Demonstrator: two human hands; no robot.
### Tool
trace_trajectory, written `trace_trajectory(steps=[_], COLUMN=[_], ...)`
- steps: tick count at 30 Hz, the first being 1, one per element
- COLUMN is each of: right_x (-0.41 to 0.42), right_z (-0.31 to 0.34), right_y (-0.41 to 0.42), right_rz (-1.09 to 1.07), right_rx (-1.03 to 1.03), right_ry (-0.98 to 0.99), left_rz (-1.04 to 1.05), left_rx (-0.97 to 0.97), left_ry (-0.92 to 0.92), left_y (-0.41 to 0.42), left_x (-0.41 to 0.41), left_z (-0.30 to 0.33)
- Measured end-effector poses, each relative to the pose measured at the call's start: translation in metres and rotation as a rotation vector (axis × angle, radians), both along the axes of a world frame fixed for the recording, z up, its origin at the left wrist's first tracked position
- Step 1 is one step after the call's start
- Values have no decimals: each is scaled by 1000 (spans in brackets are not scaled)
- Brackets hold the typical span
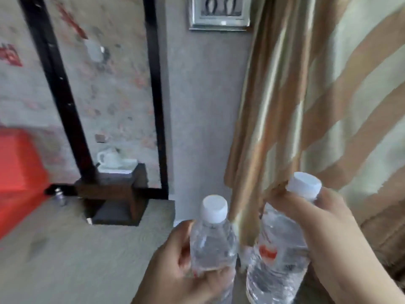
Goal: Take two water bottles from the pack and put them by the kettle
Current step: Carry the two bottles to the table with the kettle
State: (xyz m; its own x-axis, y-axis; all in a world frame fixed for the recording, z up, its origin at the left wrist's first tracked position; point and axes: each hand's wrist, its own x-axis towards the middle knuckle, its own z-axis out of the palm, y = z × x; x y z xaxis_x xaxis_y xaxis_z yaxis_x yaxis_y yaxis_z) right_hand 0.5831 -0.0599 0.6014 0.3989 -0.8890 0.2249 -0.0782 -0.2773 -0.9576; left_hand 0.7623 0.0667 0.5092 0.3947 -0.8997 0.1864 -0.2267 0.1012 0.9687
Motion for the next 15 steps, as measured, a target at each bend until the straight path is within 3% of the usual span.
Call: trace_trajectory(steps=[2, 5, 15], right_x=[92, 210, 520], right_z=[-4, -3, -15], right_y=[-4, -5, -30], right_rz=[80, 185, 416], right_rx=[22, -6, 29], right_ry=[-9, 23, 1], left_rz=[87, 264, 455], left_rx=[-48, -139, -146], left_ry=[-65, 40, 100], left_y=[18, 39, 32], left_x=[76, 183, 442], left_z=[-7, -4, -8])
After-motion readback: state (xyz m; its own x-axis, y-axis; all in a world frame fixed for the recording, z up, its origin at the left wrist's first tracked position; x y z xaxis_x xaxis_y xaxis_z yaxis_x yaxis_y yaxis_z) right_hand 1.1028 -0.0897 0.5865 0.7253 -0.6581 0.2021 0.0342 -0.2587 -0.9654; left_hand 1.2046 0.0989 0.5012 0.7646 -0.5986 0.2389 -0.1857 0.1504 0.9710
